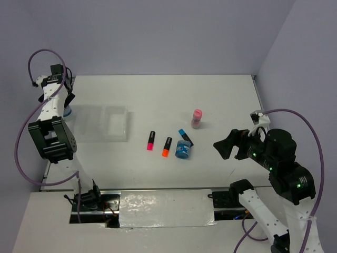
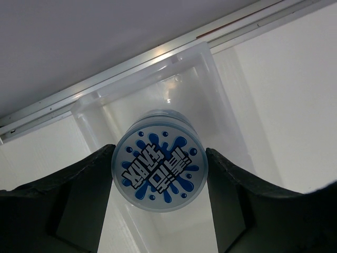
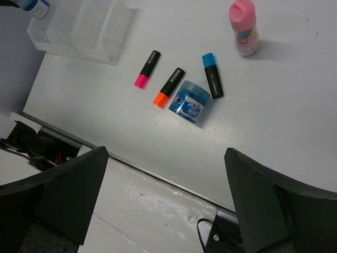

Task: Sort the stationery into containers
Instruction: Place the stationery in the storage box.

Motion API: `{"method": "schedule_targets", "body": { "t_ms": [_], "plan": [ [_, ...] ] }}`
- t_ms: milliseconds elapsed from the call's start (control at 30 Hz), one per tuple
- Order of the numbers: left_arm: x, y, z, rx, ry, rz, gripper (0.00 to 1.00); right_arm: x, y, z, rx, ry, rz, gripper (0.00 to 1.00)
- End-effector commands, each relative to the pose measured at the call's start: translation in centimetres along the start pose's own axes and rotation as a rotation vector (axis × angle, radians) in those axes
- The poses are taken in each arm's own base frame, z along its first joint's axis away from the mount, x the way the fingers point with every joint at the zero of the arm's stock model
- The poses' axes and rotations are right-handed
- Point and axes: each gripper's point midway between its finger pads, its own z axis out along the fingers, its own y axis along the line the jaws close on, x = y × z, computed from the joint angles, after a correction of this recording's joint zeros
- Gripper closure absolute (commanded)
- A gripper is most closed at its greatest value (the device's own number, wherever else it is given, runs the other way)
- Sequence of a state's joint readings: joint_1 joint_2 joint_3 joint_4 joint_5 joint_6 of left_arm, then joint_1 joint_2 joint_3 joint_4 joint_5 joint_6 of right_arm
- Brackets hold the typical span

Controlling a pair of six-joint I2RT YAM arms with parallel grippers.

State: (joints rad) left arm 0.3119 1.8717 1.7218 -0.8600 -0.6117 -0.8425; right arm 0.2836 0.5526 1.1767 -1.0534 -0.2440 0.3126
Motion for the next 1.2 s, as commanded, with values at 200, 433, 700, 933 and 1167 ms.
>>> {"method": "schedule_targets", "body": {
  "t_ms": [200, 433, 700, 933, 1167],
  "plan": [
    [-2.9, -2.4, 0.7, 0.051, -0.062, -0.061, 0.79, -1.3, 0.5, 1.2, -0.03, -0.03, -0.014, 0.0],
    [-2.0, -2.3, 1.6, 0.019, -0.033, -0.059, 0.78, -1.5, 0.7, 2.0, -0.046, -0.02, -0.005, 0.0],
    [-0.6, -2.7, 3.0, 0.023, -0.013, -0.055, 0.62, -1.4, 0.7, 2.3, -0.051, -0.014, -0.007, 0.0],
    [0.3, -2.2, 3.8, -0.007, -0.005, -0.066, 0.44, -1.6, 0.7, 2.3, -0.048, -0.017, -0.022, 0.0],
    [-0.2, -1.7, 3.5, -0.024, -0.023, -0.084, 0.16, -1.5, 0.7, 2.8, -0.058, -0.012, -0.024, 0.0]
  ]
}}
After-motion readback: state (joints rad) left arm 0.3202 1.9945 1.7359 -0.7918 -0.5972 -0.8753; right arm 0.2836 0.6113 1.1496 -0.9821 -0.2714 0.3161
